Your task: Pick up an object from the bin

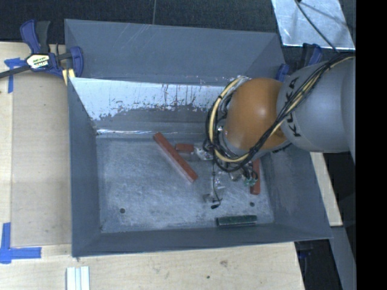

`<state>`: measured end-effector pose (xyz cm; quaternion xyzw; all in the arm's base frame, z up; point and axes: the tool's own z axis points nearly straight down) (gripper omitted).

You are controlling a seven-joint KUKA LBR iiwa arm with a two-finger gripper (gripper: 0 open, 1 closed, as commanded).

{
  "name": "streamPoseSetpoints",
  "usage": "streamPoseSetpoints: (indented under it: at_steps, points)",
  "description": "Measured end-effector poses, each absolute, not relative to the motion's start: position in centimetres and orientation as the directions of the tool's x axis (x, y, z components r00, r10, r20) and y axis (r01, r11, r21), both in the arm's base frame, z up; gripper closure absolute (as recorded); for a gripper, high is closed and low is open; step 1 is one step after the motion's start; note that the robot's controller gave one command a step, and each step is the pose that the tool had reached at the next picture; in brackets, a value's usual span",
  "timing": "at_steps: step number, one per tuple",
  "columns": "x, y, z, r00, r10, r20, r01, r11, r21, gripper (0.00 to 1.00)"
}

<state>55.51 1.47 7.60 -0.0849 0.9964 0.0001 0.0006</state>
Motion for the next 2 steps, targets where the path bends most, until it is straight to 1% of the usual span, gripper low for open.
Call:
streamPoseSetpoints:
  at_steps: [1,2]
  points:
    - [55.2,6.6,8.9,-0.989,-0.144,-0.006,-0.144,0.990,0.000,0.00]
    - [58.5,2.2,13.4,-0.800,-0.600,-0.006,-0.600,0.800,-0.005,0.00]
